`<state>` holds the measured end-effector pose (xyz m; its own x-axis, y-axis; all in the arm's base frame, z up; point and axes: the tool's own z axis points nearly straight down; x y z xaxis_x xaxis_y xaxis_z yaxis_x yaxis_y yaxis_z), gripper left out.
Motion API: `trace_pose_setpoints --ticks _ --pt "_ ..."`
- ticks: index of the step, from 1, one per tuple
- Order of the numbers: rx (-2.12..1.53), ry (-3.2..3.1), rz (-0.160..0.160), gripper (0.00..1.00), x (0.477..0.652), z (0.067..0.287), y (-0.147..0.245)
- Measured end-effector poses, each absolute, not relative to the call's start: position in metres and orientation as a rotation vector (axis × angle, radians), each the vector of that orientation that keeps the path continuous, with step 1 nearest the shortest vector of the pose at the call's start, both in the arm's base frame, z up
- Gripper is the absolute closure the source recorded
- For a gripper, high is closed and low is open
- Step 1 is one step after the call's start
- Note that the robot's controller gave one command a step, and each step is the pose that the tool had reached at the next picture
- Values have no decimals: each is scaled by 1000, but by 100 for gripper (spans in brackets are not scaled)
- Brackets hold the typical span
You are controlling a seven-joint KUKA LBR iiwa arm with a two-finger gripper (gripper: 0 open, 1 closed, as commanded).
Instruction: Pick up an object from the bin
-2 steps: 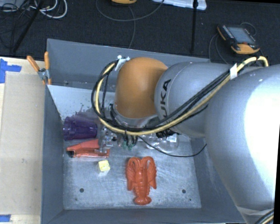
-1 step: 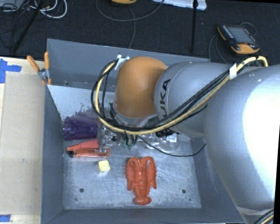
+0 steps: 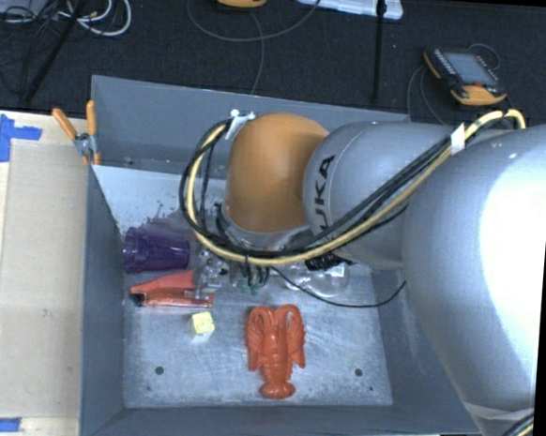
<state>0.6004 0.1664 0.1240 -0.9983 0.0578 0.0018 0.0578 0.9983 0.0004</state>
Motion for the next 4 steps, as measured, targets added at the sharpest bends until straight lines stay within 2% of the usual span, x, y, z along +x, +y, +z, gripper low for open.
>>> trace_pose_setpoints --ticks 1,2,3,4 --pt "-87 -3139 -1 100 599 121 172" --pt "-67 -3133 3 100 593 163 171" --pt "-60 -3138 0 100 593 126 181" --pt "-61 -3139 0 100 593 126 181"
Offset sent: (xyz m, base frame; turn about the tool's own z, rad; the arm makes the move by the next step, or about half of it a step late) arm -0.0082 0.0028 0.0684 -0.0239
